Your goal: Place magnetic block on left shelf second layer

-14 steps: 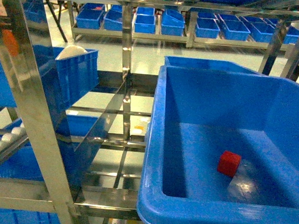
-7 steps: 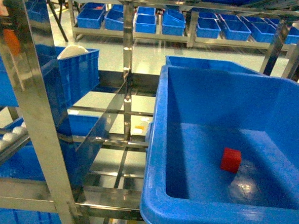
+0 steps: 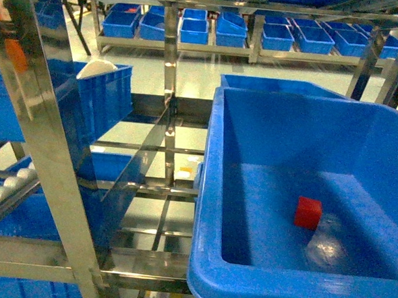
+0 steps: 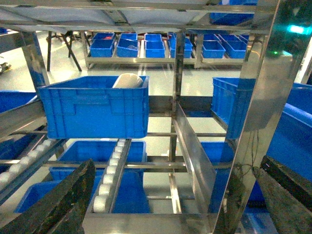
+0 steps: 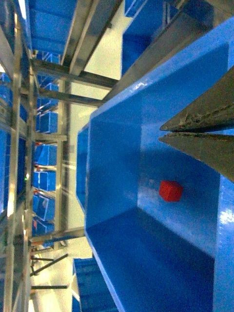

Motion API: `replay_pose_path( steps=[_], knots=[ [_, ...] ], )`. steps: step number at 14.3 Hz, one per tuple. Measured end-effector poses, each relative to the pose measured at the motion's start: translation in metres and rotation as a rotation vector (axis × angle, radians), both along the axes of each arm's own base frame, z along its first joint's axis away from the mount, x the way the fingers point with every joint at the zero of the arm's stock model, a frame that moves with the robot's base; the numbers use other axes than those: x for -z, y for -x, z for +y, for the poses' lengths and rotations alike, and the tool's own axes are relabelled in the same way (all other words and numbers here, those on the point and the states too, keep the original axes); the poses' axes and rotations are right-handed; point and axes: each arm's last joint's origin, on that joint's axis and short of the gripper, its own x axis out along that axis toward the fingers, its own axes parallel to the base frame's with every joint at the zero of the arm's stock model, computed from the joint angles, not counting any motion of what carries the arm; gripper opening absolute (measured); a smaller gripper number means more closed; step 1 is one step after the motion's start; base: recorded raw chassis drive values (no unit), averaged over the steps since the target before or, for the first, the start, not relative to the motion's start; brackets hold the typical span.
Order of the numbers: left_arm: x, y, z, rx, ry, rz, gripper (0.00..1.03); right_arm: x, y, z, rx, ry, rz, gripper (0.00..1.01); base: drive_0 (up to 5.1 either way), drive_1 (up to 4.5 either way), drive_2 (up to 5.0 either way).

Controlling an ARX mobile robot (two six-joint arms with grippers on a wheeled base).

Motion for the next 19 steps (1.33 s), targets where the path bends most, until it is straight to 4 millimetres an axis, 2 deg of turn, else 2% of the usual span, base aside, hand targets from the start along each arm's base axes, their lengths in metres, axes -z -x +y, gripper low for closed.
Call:
replay_pose_path(
  steps=[8,9,16,19],
  knots=[
    [0.000,0.000,0.000,0.001,0.000,0.000,0.98,0.008,0.002,0.000,0.000,0.000,-0.031,0.02,0.0,0.00,0.0],
    [0.000,0.000,0.000,0.001,0.000,0.000,0.98,0.008,0.002,0.000,0.000,0.000,-0.031,0.06,0.0,0.00,0.0],
    [0.000,0.000,0.000,0.001,0.000,0.000,0.98,0.008,0.002,0.000,0.000,0.000,-0.031,0.98,0.0,0.00,0.0],
    [0.000,0.000,0.000,0.001,0.000,0.000,0.98,0.008,0.002,0.000,0.000,0.000,-0.031,0.98,0.0,0.00,0.0]
  ],
)
